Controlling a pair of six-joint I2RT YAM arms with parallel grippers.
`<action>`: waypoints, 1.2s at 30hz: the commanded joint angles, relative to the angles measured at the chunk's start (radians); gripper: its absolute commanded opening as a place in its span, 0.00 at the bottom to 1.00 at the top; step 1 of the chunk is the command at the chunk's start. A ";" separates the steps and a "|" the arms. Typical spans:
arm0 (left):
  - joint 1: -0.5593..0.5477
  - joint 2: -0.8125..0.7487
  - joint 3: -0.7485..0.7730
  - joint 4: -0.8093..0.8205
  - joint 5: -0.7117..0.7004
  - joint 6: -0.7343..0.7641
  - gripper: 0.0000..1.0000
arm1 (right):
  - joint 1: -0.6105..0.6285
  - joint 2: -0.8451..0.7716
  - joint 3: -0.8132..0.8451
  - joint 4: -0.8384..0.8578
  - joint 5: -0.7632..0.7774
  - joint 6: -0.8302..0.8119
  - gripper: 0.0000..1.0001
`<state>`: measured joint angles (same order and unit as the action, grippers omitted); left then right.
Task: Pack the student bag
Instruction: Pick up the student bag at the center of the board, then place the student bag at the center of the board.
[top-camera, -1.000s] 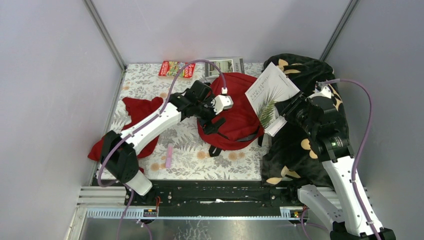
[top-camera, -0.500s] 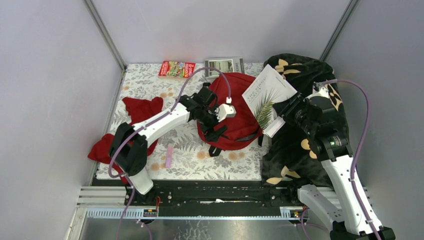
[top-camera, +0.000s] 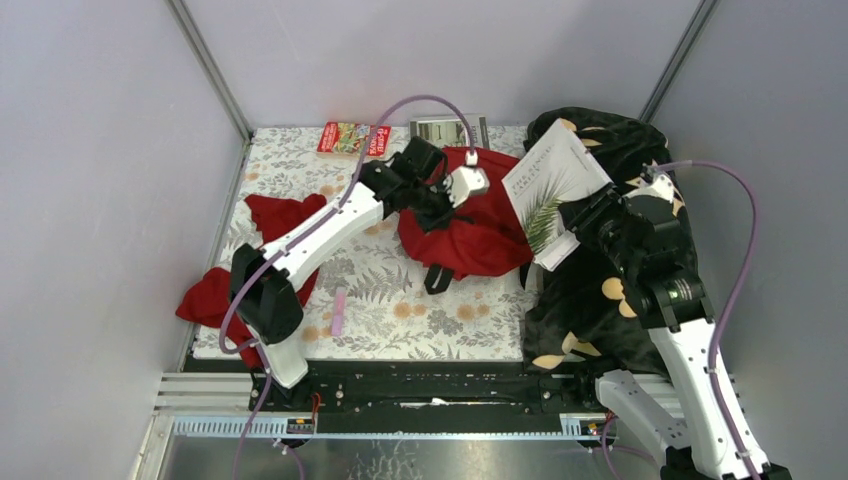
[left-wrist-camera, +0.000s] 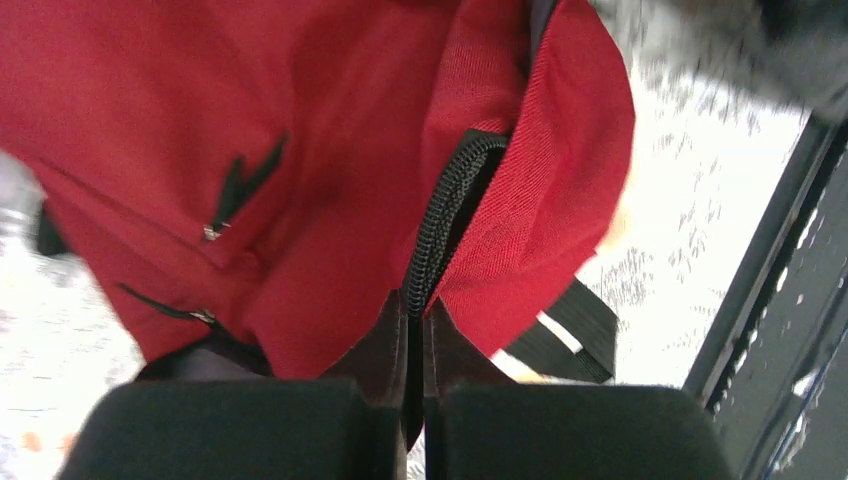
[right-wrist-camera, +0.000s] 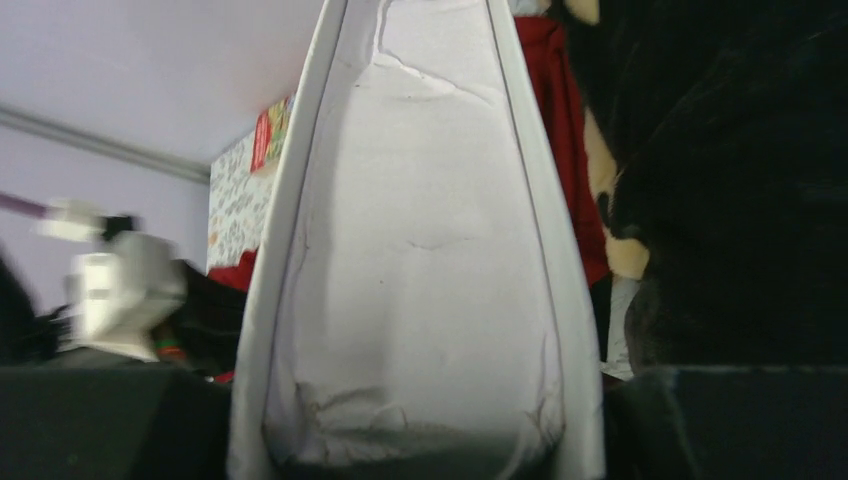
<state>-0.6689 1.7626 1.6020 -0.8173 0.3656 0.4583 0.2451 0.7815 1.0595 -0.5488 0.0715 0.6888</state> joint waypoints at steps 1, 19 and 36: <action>0.063 -0.011 0.235 0.007 0.028 -0.061 0.00 | 0.000 -0.057 0.084 0.055 0.166 -0.027 0.24; 0.512 -0.158 0.378 0.688 -0.143 -0.740 0.00 | 0.000 -0.055 0.056 0.124 0.104 -0.005 0.25; 0.617 -0.456 0.269 0.494 -0.715 -0.495 0.00 | 0.000 -0.008 0.005 0.167 0.002 0.010 0.26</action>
<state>-0.0513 1.4414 2.0796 -0.4328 -0.1658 -0.1307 0.2451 0.7696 1.0679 -0.4767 0.1101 0.6891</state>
